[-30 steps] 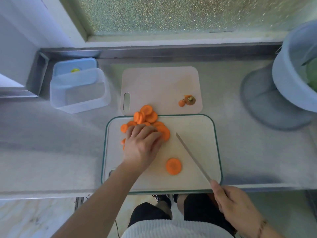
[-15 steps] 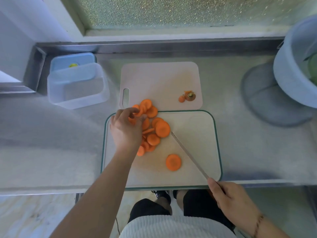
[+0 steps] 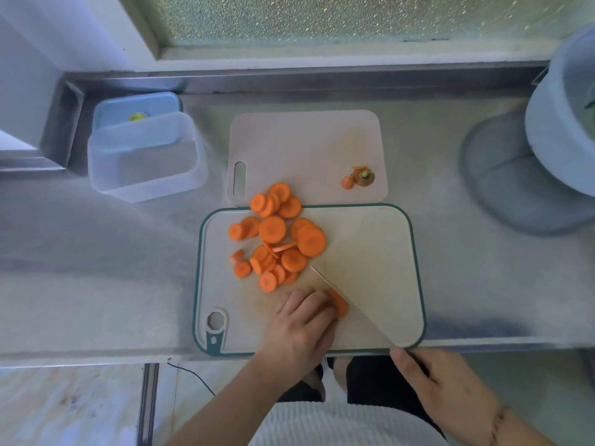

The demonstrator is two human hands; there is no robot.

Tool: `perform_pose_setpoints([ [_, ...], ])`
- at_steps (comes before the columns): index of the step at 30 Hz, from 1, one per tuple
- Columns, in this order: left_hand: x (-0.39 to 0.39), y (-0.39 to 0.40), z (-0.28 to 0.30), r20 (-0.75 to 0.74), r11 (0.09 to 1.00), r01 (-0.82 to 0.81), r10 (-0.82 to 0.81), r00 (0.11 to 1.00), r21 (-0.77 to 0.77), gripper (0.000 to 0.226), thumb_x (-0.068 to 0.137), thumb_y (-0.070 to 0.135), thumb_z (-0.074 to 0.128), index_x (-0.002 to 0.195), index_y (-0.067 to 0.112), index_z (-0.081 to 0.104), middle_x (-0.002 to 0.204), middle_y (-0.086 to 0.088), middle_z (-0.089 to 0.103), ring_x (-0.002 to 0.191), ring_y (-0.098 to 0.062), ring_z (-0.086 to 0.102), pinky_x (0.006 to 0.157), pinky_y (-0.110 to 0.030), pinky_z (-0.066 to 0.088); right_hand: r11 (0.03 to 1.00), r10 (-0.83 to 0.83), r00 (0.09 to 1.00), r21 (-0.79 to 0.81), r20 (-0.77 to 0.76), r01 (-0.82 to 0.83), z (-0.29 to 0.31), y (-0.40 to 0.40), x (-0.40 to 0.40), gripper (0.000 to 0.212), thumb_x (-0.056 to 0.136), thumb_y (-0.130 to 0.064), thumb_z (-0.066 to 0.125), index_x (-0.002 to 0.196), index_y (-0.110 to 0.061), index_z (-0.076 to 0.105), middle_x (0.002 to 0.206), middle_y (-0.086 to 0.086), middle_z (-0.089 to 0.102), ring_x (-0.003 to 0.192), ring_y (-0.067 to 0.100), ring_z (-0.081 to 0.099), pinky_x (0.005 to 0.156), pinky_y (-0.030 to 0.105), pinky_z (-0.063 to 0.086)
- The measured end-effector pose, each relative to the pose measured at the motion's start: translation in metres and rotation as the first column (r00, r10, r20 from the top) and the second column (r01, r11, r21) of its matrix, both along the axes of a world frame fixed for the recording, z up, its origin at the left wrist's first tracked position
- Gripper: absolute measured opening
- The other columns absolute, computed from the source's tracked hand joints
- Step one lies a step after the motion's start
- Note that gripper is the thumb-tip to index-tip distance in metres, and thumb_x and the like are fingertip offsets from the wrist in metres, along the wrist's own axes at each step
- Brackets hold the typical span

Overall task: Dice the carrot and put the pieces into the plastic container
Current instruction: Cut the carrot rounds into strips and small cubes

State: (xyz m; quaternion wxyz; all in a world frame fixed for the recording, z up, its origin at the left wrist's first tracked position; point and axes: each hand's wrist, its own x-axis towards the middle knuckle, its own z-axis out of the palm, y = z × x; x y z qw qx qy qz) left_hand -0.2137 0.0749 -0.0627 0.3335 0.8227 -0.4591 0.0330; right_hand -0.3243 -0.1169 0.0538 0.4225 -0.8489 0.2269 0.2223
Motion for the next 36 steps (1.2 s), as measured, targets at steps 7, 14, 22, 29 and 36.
perform_pose_setpoints([
  [7, -0.002, -0.008, -0.002, 0.014, 0.999, 0.039, -0.039, 0.999, -0.001, 0.019, 0.093, 0.013, 0.063, 0.109, 0.009, 0.072, 0.119, -0.002, 0.062, 0.111, -0.030, 0.061, 0.090, -0.042, 0.052, 0.998, 0.032, 0.999, -0.048, 0.013, -0.032, 0.007, -0.002, 0.002, 0.047, 0.085, -0.061, 0.033, 0.053, -0.029, 0.044, 0.052, -0.018, 0.048, 0.057, 0.002, 0.048, 0.056, 0.012, 0.035],
  [14, 0.001, -0.001, -0.002, 0.011, 0.998, 0.069, -0.069, 0.998, -0.010, 0.018, 0.096, 0.016, 0.063, 0.110, 0.010, 0.072, 0.122, -0.001, 0.061, 0.117, -0.028, 0.059, 0.090, -0.040, 0.053, 0.992, 0.073, 0.997, -0.104, 0.012, -0.071, -0.007, -0.009, -0.008, 0.064, 0.083, -0.079, 0.020, 0.056, -0.025, 0.042, 0.054, -0.008, 0.044, 0.053, 0.009, 0.043, 0.051, 0.019, 0.032],
  [22, 0.001, -0.005, 0.004, -0.010, 0.997, 0.074, -0.074, 0.997, -0.014, 0.017, 0.084, 0.006, 0.079, 0.101, 0.005, 0.077, 0.109, -0.007, 0.071, 0.109, -0.031, 0.063, 0.095, -0.039, 0.052, 0.993, 0.038, 0.994, -0.107, -0.098, -0.049, -0.012, -0.007, -0.013, 0.077, 0.070, -0.088, 0.010, 0.053, -0.015, 0.028, 0.047, -0.002, 0.037, 0.047, 0.011, 0.037, 0.049, 0.021, 0.030],
  [29, -0.002, -0.006, 0.002, 0.002, 0.998, 0.052, -0.052, 0.999, -0.024, 0.013, 0.088, 0.010, 0.077, 0.101, 0.007, 0.078, 0.111, -0.004, 0.071, 0.112, -0.029, 0.064, 0.091, -0.041, 0.053, 0.992, 0.038, 0.989, -0.114, -0.143, -0.055, -0.014, -0.008, -0.014, 0.075, 0.077, -0.084, 0.014, 0.055, -0.014, 0.029, 0.047, -0.002, 0.033, 0.047, 0.010, 0.032, 0.049, 0.023, 0.029],
  [36, -0.001, -0.007, 0.002, -0.028, 0.998, 0.047, -0.048, 0.998, -0.033, 0.009, 0.090, 0.010, 0.074, 0.098, 0.007, 0.077, 0.105, -0.004, 0.071, 0.106, -0.028, 0.066, 0.087, -0.040, 0.054, 0.991, 0.089, 0.982, -0.080, -0.169, -0.103, -0.022, -0.005, 0.010, 0.065, 0.076, -0.076, 0.018, 0.047, -0.019, 0.029, 0.039, -0.003, 0.029, 0.042, 0.012, 0.029, 0.047, 0.022, 0.028],
])
